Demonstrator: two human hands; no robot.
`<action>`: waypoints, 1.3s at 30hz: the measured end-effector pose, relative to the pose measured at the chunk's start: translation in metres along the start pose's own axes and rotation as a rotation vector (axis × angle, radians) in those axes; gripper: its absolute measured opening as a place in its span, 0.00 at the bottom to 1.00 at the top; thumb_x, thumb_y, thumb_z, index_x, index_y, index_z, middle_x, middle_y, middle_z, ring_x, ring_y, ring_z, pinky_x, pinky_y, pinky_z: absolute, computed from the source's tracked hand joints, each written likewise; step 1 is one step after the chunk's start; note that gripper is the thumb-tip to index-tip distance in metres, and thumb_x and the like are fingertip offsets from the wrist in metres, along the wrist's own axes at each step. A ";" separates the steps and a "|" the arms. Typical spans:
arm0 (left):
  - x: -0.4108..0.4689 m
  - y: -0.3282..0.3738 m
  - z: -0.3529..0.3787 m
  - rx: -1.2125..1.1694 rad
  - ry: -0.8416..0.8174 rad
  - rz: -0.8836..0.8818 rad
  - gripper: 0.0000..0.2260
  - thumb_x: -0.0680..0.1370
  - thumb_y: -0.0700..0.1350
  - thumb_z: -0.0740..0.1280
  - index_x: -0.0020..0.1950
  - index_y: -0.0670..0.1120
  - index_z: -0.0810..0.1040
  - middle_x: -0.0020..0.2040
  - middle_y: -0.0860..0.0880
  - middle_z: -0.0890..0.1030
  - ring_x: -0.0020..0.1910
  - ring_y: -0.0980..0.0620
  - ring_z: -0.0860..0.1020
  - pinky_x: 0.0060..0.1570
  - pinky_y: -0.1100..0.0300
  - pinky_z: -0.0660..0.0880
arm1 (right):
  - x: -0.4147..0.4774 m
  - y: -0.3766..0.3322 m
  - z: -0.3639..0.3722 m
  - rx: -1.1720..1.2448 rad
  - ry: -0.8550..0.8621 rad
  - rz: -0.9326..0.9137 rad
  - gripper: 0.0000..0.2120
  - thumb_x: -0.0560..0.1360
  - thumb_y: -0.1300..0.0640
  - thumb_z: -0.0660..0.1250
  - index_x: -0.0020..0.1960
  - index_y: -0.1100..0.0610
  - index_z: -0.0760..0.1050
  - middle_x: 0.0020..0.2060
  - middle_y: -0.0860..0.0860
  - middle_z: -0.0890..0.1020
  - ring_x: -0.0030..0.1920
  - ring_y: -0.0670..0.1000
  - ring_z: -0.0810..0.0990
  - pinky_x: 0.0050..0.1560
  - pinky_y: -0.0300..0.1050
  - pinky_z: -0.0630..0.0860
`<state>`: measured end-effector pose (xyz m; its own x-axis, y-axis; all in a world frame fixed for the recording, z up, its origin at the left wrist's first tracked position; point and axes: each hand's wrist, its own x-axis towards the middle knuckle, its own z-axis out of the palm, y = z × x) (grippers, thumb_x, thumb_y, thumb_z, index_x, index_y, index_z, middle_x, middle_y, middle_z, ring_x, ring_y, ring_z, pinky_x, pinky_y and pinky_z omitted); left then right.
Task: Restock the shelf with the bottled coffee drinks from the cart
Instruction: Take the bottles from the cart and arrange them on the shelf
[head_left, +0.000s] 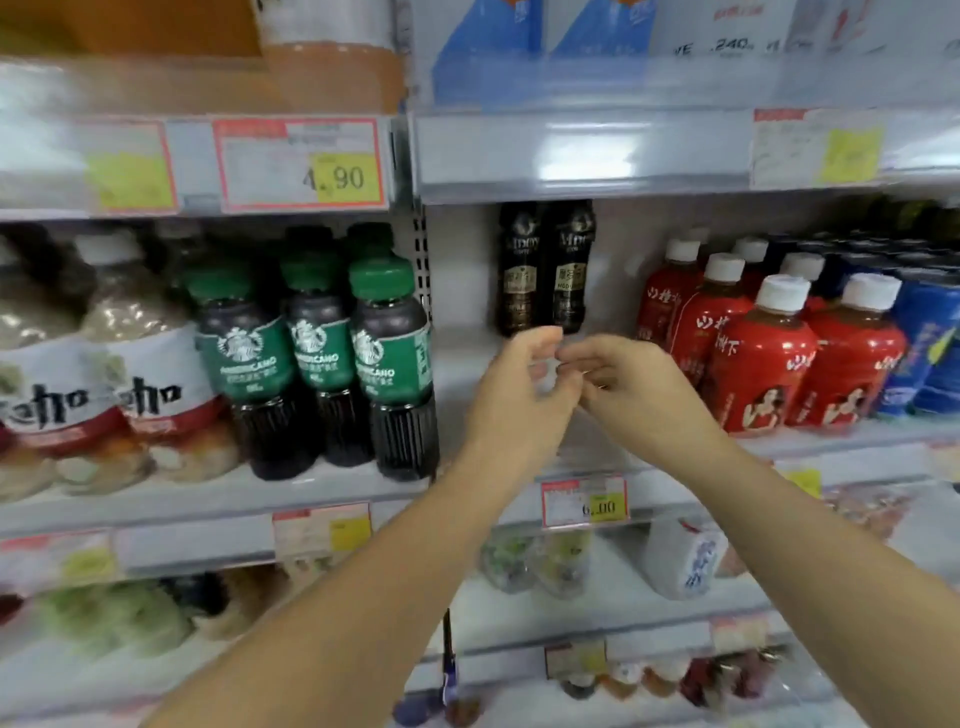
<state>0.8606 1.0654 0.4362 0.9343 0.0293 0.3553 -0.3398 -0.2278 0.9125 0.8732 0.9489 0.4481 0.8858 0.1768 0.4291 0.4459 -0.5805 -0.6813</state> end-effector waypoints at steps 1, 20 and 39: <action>-0.025 -0.002 -0.015 0.000 -0.044 0.049 0.14 0.78 0.40 0.66 0.59 0.56 0.72 0.61 0.55 0.74 0.59 0.60 0.73 0.61 0.60 0.71 | -0.019 -0.010 0.004 0.018 0.006 -0.022 0.11 0.73 0.66 0.66 0.51 0.54 0.80 0.40 0.42 0.80 0.39 0.40 0.78 0.42 0.25 0.72; -0.385 -0.203 -0.383 0.398 0.263 -0.576 0.11 0.78 0.39 0.63 0.56 0.54 0.75 0.52 0.55 0.78 0.49 0.63 0.76 0.44 0.74 0.70 | -0.228 -0.159 0.438 0.093 -0.901 -0.046 0.06 0.74 0.62 0.67 0.51 0.59 0.80 0.41 0.50 0.82 0.35 0.42 0.76 0.39 0.28 0.69; -0.614 -0.446 -0.453 0.536 0.327 -1.071 0.14 0.78 0.40 0.64 0.63 0.48 0.75 0.64 0.49 0.74 0.69 0.46 0.63 0.69 0.55 0.60 | -0.382 -0.045 0.738 -0.587 -1.460 0.077 0.26 0.75 0.56 0.67 0.70 0.60 0.65 0.57 0.61 0.78 0.55 0.60 0.77 0.46 0.44 0.71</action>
<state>0.3897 1.5904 -0.0971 0.6170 0.6695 -0.4136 0.7364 -0.3059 0.6034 0.6097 1.4936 -0.1227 0.4130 0.5162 -0.7503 0.5926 -0.7779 -0.2090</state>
